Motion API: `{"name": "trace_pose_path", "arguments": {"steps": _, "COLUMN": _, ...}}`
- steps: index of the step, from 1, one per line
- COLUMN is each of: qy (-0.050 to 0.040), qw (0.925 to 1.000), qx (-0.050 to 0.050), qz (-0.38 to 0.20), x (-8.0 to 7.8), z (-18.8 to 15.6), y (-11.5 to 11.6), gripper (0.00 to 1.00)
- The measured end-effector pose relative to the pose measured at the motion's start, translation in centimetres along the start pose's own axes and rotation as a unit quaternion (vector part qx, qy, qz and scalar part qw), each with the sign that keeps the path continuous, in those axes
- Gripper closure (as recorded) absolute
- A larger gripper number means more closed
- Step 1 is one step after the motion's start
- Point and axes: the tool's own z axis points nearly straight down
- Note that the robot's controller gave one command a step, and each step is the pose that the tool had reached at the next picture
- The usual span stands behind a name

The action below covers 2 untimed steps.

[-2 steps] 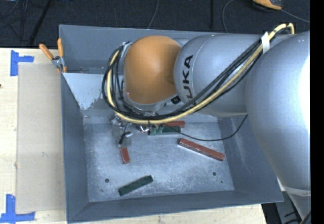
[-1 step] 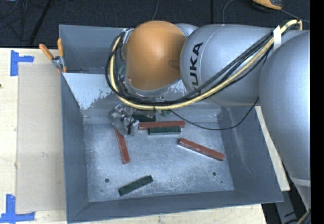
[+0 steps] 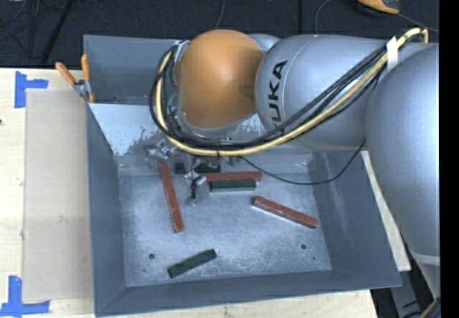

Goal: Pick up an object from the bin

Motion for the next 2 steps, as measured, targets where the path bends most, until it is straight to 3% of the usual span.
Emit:
{"name": "trace_pose_path", "arguments": {"steps": 1, "qy": 0.0058, "qw": 0.999, "qx": -0.001, "qz": -0.045, "x": 6.83, "z": 8.9, "y": -6.59, "gripper": 0.0}}
{"name": "trace_pose_path", "arguments": {"steps": 2, "qy": 0.0013, "qw": 0.9989, "qx": -0.001, "qz": -0.046, "x": 6.36, "z": 8.45, "y": -6.31, "gripper": 1.0}}
